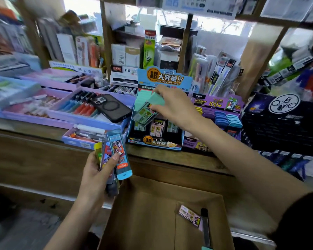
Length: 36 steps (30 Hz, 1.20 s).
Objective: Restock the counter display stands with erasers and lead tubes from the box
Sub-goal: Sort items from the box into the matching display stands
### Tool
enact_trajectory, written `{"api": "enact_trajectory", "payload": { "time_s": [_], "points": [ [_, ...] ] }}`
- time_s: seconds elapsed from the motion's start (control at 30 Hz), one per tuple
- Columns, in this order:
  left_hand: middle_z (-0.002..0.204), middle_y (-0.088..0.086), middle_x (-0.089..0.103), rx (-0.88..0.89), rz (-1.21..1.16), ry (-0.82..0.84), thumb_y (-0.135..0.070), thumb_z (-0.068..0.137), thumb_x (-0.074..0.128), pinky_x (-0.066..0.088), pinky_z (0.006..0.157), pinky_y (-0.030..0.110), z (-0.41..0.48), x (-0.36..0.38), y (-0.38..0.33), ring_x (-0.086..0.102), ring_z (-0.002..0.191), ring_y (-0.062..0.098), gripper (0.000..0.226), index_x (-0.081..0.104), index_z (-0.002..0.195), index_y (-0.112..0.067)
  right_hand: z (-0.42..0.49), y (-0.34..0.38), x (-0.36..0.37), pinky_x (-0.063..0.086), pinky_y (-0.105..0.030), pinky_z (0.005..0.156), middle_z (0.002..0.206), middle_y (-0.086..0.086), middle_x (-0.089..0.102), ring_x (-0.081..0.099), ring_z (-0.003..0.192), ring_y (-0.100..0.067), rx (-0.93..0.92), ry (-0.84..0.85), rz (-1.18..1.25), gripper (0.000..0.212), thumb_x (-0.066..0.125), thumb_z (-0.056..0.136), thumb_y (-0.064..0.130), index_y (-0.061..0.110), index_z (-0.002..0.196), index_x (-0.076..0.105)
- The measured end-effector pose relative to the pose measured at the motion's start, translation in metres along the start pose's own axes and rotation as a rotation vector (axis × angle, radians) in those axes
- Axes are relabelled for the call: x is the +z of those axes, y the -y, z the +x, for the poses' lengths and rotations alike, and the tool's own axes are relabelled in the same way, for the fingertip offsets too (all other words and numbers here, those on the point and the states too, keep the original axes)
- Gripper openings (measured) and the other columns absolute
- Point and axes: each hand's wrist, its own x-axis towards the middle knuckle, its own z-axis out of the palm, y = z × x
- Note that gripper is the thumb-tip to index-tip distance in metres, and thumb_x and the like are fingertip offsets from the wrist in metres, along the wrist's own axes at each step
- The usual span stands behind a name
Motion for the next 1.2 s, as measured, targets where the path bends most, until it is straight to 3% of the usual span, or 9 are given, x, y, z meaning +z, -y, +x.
{"api": "enact_trajectory", "payload": {
  "time_s": [0.07, 0.17, 0.3, 0.4, 0.53, 0.67, 0.9, 1.07, 1.2],
  "points": [
    [0.078, -0.002, 0.072, -0.009, 0.002, 0.014, -0.033, 0.071, 0.069, 0.048, 0.047, 0.024, 0.001, -0.002, 0.000, 0.058, 0.066, 0.023, 0.032, 0.058, 0.099, -0.024, 0.009, 0.001, 0.006, 0.029, -0.030, 0.064, 0.101, -0.013, 0.065, 0.057, 0.091, -0.029, -0.074, 0.048, -0.079, 0.037, 0.066, 0.085, 0.030, 0.010, 0.114, 0.053],
    [0.091, -0.002, 0.074, 0.018, 0.002, 0.012, -0.027, 0.072, 0.067, 0.054, 0.056, 0.020, 0.002, -0.001, 0.001, 0.070, 0.077, 0.017, 0.034, 0.058, 0.105, -0.022, 0.016, 0.005, 0.017, 0.032, -0.033, 0.064, 0.103, -0.015, 0.065, 0.057, 0.095, -0.033, -0.169, 0.076, -0.166, 0.036, 0.064, 0.087, 0.030, 0.008, 0.113, 0.053],
    [0.098, 0.000, 0.073, 0.023, 0.022, 0.021, -0.025, 0.073, 0.066, 0.055, 0.062, 0.019, 0.002, 0.003, 0.001, 0.071, 0.085, 0.015, 0.039, 0.057, 0.110, -0.018, 0.022, 0.011, 0.028, 0.028, -0.033, 0.065, 0.102, -0.019, 0.064, 0.057, 0.097, -0.037, -0.276, 0.128, -0.328, 0.038, 0.061, 0.089, 0.032, 0.009, 0.119, 0.052],
    [0.098, -0.001, 0.072, 0.018, 0.033, 0.025, -0.025, 0.075, 0.065, 0.055, 0.061, 0.018, 0.002, 0.002, -0.001, 0.070, 0.086, 0.015, 0.039, 0.056, 0.112, -0.018, 0.028, 0.012, 0.028, 0.025, -0.030, 0.068, 0.105, -0.017, 0.064, 0.055, 0.101, -0.035, -0.280, 0.161, -0.306, 0.041, 0.064, 0.087, 0.030, 0.009, 0.121, 0.053],
    [0.100, 0.001, 0.071, 0.013, 0.033, 0.021, -0.026, 0.073, 0.066, 0.055, 0.062, 0.018, 0.003, 0.002, -0.002, 0.070, 0.087, 0.014, 0.045, 0.054, 0.115, -0.015, 0.031, 0.010, 0.030, 0.033, -0.033, 0.064, 0.084, -0.005, 0.057, 0.056, 0.093, -0.033, -0.198, 0.170, -0.159, 0.045, 0.069, 0.083, 0.025, 0.011, 0.117, 0.045],
    [0.100, 0.001, 0.072, 0.013, 0.032, 0.022, -0.027, 0.072, 0.066, 0.055, 0.063, 0.018, 0.004, 0.003, -0.002, 0.070, 0.088, 0.014, 0.044, 0.055, 0.114, -0.017, 0.025, 0.003, 0.038, 0.034, -0.033, 0.082, 0.114, -0.011, 0.053, 0.046, 0.106, -0.027, -0.233, 0.038, -0.215, 0.044, 0.070, 0.082, 0.023, 0.007, 0.117, 0.049],
    [0.096, -0.003, 0.073, 0.016, 0.020, 0.036, -0.026, 0.072, 0.066, 0.055, 0.063, 0.019, 0.004, 0.005, -0.001, 0.070, 0.087, 0.013, 0.039, 0.056, 0.110, -0.020, 0.027, -0.001, 0.034, 0.031, -0.027, 0.084, 0.113, -0.012, 0.055, 0.050, 0.108, -0.027, -0.135, 0.064, -0.030, 0.038, 0.066, 0.085, 0.015, 0.007, 0.121, 0.058],
    [0.102, 0.000, 0.071, 0.017, 0.017, 0.024, -0.027, 0.071, 0.067, 0.056, 0.067, 0.020, 0.003, 0.006, -0.002, 0.069, 0.092, 0.013, 0.045, 0.055, 0.114, -0.018, 0.018, -0.002, 0.046, 0.025, -0.029, 0.089, 0.117, -0.009, 0.050, 0.039, 0.113, -0.025, -0.229, 0.020, -0.203, 0.038, 0.062, 0.088, 0.023, 0.013, 0.124, 0.060],
    [0.103, 0.002, 0.071, 0.023, 0.008, 0.028, -0.025, 0.072, 0.066, 0.055, 0.065, 0.019, 0.001, 0.009, -0.005, 0.070, 0.091, 0.013, 0.047, 0.054, 0.116, -0.016, 0.014, -0.001, 0.044, 0.019, -0.031, 0.098, 0.133, -0.005, 0.045, 0.033, 0.124, -0.024, -0.270, 0.010, -0.358, 0.041, 0.053, 0.093, 0.031, 0.020, 0.133, 0.053]
  ]
}}
